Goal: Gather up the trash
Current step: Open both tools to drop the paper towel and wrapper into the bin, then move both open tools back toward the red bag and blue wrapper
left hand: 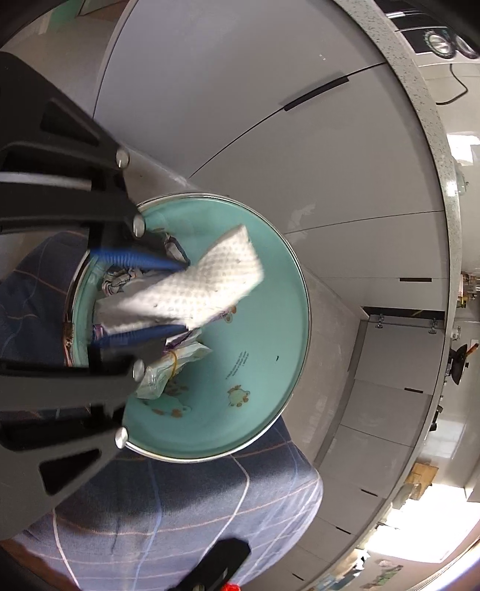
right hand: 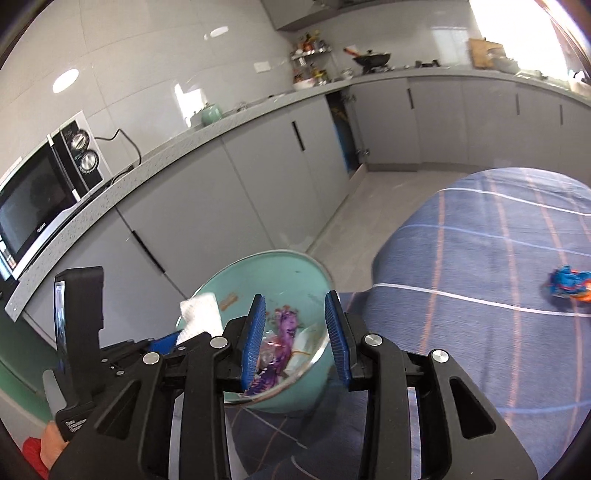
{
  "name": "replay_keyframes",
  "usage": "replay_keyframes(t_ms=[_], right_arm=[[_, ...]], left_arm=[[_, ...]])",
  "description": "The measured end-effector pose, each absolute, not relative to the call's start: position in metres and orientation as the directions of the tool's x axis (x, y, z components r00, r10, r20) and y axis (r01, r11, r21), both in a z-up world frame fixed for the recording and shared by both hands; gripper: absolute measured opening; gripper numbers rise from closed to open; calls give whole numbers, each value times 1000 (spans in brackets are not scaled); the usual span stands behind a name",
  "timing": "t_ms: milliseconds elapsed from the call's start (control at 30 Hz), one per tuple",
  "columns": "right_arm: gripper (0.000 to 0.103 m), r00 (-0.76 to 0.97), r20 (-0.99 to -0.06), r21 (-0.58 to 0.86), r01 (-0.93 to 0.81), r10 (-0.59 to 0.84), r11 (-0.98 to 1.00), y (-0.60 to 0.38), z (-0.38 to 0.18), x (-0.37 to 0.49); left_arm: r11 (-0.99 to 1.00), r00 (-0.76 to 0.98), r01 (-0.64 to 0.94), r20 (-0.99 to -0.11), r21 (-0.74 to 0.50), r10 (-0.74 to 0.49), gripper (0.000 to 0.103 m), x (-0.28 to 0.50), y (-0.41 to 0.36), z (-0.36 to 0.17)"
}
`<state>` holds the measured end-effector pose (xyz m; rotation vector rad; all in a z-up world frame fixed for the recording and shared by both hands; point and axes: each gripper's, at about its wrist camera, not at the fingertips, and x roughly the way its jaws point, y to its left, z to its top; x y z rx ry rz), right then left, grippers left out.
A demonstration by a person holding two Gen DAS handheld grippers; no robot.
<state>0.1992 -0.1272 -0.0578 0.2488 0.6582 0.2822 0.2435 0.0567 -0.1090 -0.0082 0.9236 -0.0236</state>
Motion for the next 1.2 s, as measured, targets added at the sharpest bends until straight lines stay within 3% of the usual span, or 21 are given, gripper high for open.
replay_keyframes(t_ms=[67,100,167,233,267,600,1200], right_arm=[[34,763,-561,307,-170,322,937,-133,-57,193],[34,767,-559,304,-162,314,939,-136,-57,189],[38,772,-558,308,-147,304,940,-141,-57,185],[58,778,-558,317,-122,289,941,-147,-58,182],[61,783,-556,318,-110,279,942,-151,-58,180],[79,820,-549,287,5,160,958,-184,-52,164],[79,829,-558,266,208,-26,941,-276,-48,121]], left_arm=[[1000,613,10,-790,18,8,55,241,53,-107],[999,623,1,-782,46,35,58,239,51,-105],[996,641,-22,-763,89,82,78,236,48,-99],[989,669,-62,-730,132,139,88,230,46,-91],[986,682,-74,-714,148,158,90,227,45,-88],[991,742,-41,-660,127,116,96,207,24,-59],[986,778,134,-627,99,-43,97,177,-58,-34]])
